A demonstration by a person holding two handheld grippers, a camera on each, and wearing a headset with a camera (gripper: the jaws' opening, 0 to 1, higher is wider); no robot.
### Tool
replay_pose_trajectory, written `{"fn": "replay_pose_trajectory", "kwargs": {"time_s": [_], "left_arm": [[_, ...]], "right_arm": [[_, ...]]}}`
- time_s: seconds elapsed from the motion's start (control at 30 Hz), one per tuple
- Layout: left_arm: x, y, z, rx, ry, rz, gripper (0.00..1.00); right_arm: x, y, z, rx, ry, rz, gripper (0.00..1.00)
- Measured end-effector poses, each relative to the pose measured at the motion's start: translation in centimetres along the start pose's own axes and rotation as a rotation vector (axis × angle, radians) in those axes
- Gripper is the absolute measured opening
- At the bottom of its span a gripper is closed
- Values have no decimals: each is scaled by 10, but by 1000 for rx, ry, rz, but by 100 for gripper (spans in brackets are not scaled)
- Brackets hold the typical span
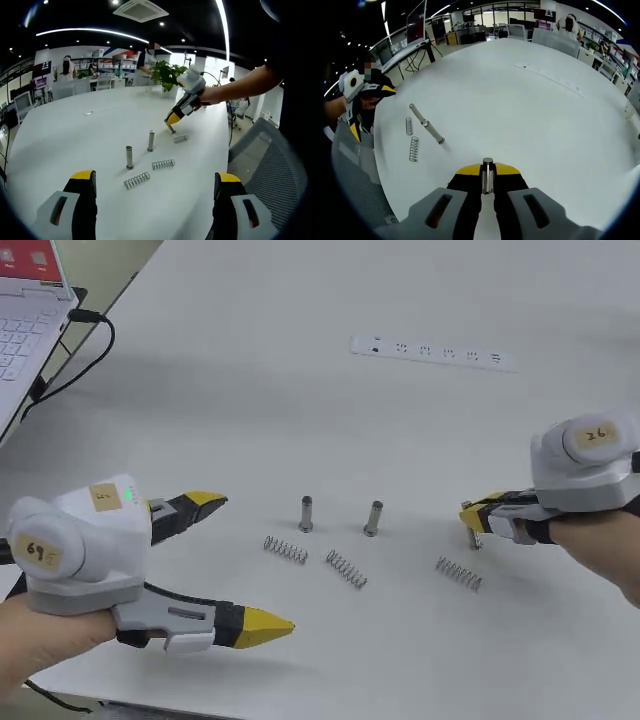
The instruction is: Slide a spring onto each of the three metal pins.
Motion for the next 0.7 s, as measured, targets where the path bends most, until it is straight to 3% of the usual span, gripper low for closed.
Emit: {"fn": "replay_pose_trajectory", "kwargs": {"time_s": [0.53, 0.7], "left_arm": [[-3, -3, -1, -4, 6, -2, 96], [-3, -4, -2, -9, 6, -3, 96]], "right_arm": [[-2, 5, 7, -79, 30, 12, 5], [0, 8, 7, -126, 32, 22, 6]]}}
Point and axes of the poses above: the centre of the closed fingertips' face, and the gripper's own axes: z roughly backward along the fingers, x roughly to its left, y roughly out of its underside, the point moved 7 cm from there along z, roughly backward along the fingers, and after that the axes turned 12 degrees about -y, right-handed, at the moved point
